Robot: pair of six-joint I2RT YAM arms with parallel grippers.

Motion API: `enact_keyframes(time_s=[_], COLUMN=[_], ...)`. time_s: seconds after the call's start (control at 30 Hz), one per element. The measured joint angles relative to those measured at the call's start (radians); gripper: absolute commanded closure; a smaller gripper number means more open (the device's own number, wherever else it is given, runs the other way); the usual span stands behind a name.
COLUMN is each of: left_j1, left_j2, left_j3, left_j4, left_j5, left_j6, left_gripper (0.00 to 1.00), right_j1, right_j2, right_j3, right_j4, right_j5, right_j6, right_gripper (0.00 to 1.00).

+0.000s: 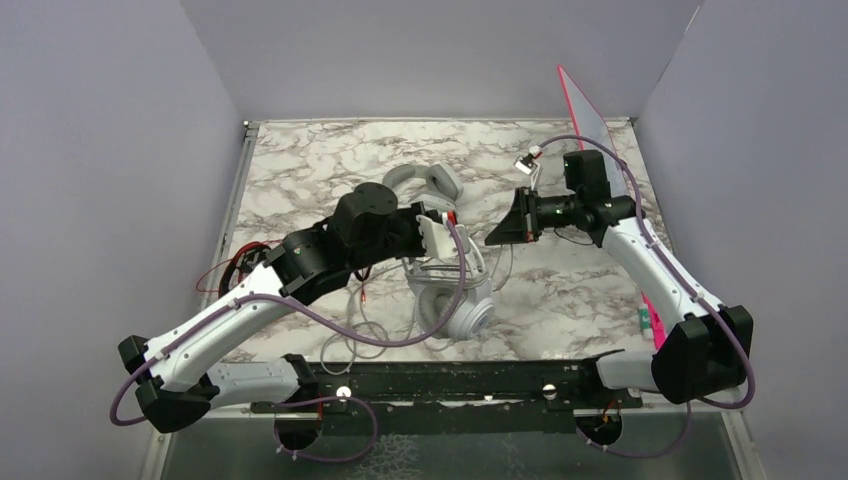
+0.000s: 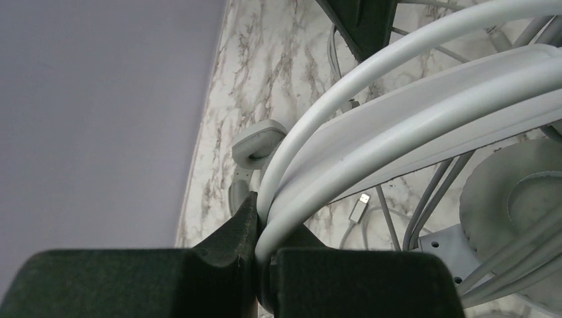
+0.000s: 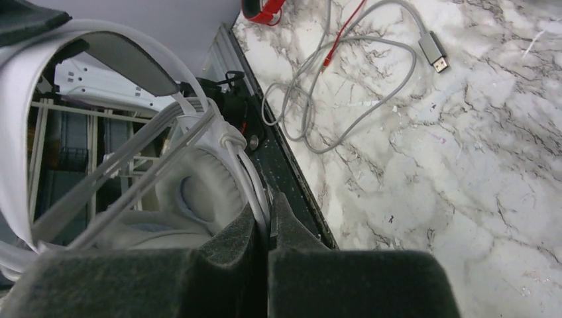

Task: Wrap the headphones
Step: Wrap the headphones cable around the headphones.

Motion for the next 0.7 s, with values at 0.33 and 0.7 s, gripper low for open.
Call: enact_keyframes(time_s=[0.33,0.7], left_j1=[-0.080,-0.105], left_j2=[0.043,0.134], left_j3=[-0.095,-0.172], left_j4=[0.111,0.161], left_j5=[-0.265,-0.340], left_j6=[0.071,-0.031], left_gripper=[1.00,1.00], right_j1=[0.000,0.000], right_j2=[-0.004,-0.006], right_j3=[0.058,0.008], right_j4=[-0.218,-0.282], right_j5=[0.057,0.081], right_j6=[-0.024,0.042], right_gripper=[0.99,0.99])
